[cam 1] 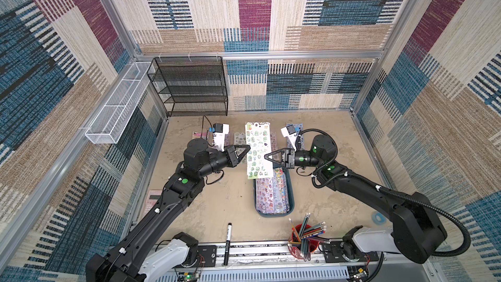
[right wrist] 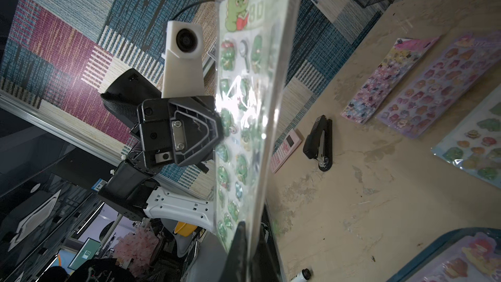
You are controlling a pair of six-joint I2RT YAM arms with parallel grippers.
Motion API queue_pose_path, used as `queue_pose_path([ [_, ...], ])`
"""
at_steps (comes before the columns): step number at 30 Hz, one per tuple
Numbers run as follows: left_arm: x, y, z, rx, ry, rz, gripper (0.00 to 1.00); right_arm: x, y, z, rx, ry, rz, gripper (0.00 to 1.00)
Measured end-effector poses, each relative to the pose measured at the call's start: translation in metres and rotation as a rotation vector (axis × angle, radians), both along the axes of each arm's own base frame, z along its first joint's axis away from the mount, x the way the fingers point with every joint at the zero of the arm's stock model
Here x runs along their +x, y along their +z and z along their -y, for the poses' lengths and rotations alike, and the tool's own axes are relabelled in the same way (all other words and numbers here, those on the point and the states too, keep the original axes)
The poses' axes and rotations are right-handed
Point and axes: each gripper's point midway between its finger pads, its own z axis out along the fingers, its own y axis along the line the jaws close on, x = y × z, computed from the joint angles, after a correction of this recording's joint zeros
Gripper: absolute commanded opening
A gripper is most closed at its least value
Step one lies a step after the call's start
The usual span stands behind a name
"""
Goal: Take the stickers out of the storage box
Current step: Pick up the sticker from the storage box, then place the sticker at the center of the board.
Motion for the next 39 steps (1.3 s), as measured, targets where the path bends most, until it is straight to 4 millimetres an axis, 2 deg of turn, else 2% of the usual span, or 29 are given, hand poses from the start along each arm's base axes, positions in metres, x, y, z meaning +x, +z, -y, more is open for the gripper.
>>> queue_pose_path([
  [3, 0.0, -0.001, 0.0, 0.004, 0.0, -0.008, 0.61, 0.007, 0.004, 0.0, -0.035, -0.031, 0.028, 0.0],
  [5, 0.0, -0.002, -0.002, 0.009, 0.006, -0.014, 0.64, 0.011, 0.007, 0.002, -0.065, -0.06, 0.049, 0.0],
  [12, 0.001, -0.008, -0.016, 0.09, 0.078, -0.032, 0.64, 0.03, 0.004, 0.017, -0.227, -0.199, 0.112, 0.0],
  [16, 0.003, -0.018, -0.026, 0.183, 0.123, -0.041, 0.63, 0.045, 0.002, 0.033, -0.341, -0.306, 0.15, 0.0],
  [19, 0.002, -0.033, -0.034, 0.249, 0.145, -0.074, 0.61, 0.06, -0.001, 0.054, -0.444, -0.414, 0.173, 0.0],
  [25, -0.001, -0.063, -0.039, 0.336, 0.141, -0.155, 0.59, 0.093, -0.006, 0.108, -0.656, -0.624, 0.202, 0.0],
  [29, -0.004, -0.084, -0.039, 0.369, 0.128, -0.213, 0.59, 0.116, -0.022, 0.149, -0.806, -0.739, 0.178, 0.0],
  [35, -0.005, -0.099, -0.038, 0.389, 0.117, -0.251, 0.58, 0.144, -0.044, 0.206, -0.96, -0.848, 0.104, 0.0],
  [39, -0.005, -0.105, -0.036, 0.395, 0.103, -0.272, 0.58, 0.164, -0.058, 0.237, -1.022, -0.897, 0.055, 0.0],
])
